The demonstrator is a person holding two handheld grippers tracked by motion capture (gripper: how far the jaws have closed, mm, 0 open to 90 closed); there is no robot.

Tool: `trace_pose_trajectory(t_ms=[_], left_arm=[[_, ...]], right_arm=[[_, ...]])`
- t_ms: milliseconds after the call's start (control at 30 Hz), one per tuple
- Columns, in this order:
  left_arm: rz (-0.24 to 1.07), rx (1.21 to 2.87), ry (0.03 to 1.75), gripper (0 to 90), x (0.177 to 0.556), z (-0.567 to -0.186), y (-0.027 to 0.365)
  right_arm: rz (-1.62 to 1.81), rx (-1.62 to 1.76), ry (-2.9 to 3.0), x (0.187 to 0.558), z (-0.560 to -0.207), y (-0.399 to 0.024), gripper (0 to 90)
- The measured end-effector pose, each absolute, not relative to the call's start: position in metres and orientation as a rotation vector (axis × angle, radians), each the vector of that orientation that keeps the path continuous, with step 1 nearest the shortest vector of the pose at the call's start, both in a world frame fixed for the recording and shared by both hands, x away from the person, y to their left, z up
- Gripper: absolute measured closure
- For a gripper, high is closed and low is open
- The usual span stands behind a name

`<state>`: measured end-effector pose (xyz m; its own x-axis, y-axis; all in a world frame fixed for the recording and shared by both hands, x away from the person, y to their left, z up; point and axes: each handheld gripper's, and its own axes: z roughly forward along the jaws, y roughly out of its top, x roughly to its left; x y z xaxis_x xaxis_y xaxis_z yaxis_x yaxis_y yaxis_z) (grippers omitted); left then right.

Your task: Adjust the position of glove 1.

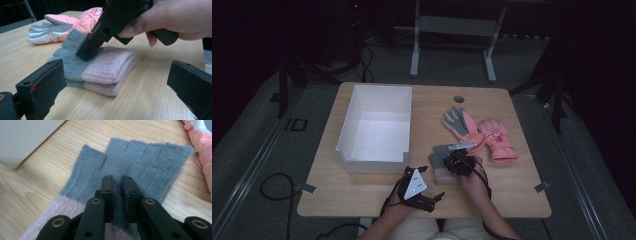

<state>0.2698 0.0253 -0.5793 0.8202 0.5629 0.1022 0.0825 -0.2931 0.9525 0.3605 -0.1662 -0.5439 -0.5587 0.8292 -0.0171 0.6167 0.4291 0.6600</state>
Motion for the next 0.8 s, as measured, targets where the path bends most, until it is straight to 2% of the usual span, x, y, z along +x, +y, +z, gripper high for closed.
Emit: trace_pose_trajectory(t_ms=[167,300,400,533,600,700,767,800], left_arm=[[0.494,1.854,0.494,1.2,0.271,-0.579,0.025],[0.471,1.835,0.438,1.3,0.271,-0.569,0.021],[0.504,1.841,0.376,4.1,0.274,-0.559,0.015],[0.495,1.934,0.341,4.7,0.283,-0.554,0.001],[0.418,1.998,0.339,6.4,0.289,-0.553,-0.006],[0.406,2.125,0.314,6.7,0.298,-0.553,-0.017],[0.461,2.158,0.348,12.8,0.302,-0.554,-0.023],[0.428,2.166,0.336,13.9,0.305,-0.555,-0.023]], right_arm=[[0.891,1.245,2.346,0.361,-0.543,-0.168,72.6],[0.954,1.209,2.315,0.360,-0.528,-0.179,63.5],[1.003,1.189,2.318,0.364,-0.515,-0.191,60.3],[1.051,1.183,2.317,0.372,-0.503,-0.202,60.0],[1.067,1.192,2.323,0.377,-0.499,-0.205,60.1],[1.065,1.217,2.312,0.386,-0.497,-0.206,65.2],[1.051,1.213,2.292,0.392,-0.499,-0.206,65.2],[1.046,1.223,2.301,0.396,-0.501,-0.206,65.1]])
